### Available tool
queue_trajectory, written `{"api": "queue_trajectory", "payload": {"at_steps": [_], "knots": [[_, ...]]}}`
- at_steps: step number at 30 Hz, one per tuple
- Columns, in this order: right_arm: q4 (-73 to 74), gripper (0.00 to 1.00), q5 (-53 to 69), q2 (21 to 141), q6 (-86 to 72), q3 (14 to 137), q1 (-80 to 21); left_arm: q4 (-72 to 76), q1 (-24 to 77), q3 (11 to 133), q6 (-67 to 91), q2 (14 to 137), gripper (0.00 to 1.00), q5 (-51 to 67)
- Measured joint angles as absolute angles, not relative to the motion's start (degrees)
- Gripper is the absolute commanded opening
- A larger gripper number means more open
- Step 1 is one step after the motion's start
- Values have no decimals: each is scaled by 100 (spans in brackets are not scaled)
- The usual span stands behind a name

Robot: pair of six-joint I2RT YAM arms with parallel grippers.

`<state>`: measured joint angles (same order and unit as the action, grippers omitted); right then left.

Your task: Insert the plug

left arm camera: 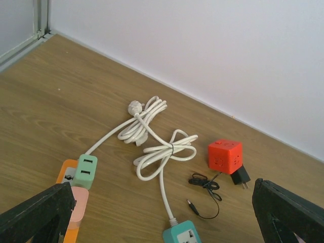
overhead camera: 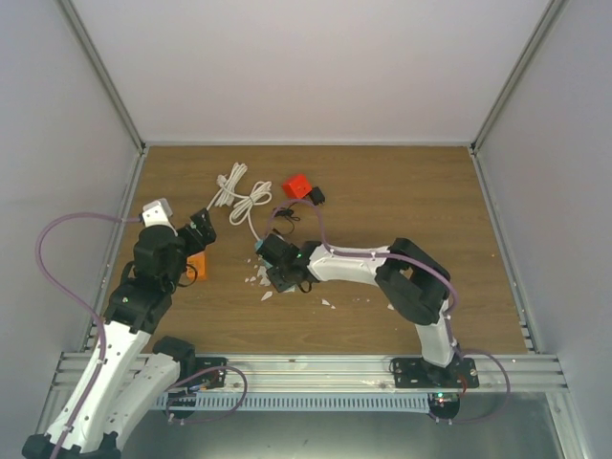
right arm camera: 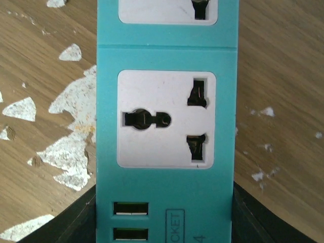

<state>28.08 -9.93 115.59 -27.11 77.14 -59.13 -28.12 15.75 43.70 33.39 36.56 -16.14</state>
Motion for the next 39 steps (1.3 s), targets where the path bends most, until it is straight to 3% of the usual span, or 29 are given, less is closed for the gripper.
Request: {"api": "queue_trajectory", "payload": {"at_steps": [2, 4, 5, 7, 8, 10, 17, 23, 30, 39], "knots": [[2775, 2, -930, 11459, -2799, 7572, -5931, -2812, 1568, 4370, 3334, 3682, 99, -1614], [2705, 15, -934, 11406, -2851, 7476, -5944, -2810, 1568, 4370, 3315, 3739, 99, -1612], [2681, 28, -934, 11395, -2862, 7456, -5948, -2812, 1568, 4370, 3297, 3769, 99, -1612], [2626, 72, -904, 11354, -2880, 7397, -5953, -2810, 1568, 4370, 3275, 3830, 99, -1612], [2617, 87, -884, 11327, -2880, 7378, -5953, -2810, 1568, 4370, 3273, 3863, 99, -1612], [2657, 99, -884, 11271, -2849, 7367, -5964, -2812, 1568, 4370, 3256, 3922, 99, -1612], [2700, 100, -1140, 10075, -2436, 7489, -5795, -2810, 1564, 4370, 3234, 3927, 99, -1610], [2193, 99, -1011, 9382, -2084, 7942, -4823, -2786, 1564, 4333, 3186, 3793, 99, -1557], [2189, 99, -622, 10715, -1592, 9297, -3920, -2733, 1564, 4305, 3094, 3697, 99, -1345], [2961, 100, 34, 12711, -652, 11413, -3640, -2596, 1564, 4303, 2993, 3883, 99, -991]]}}
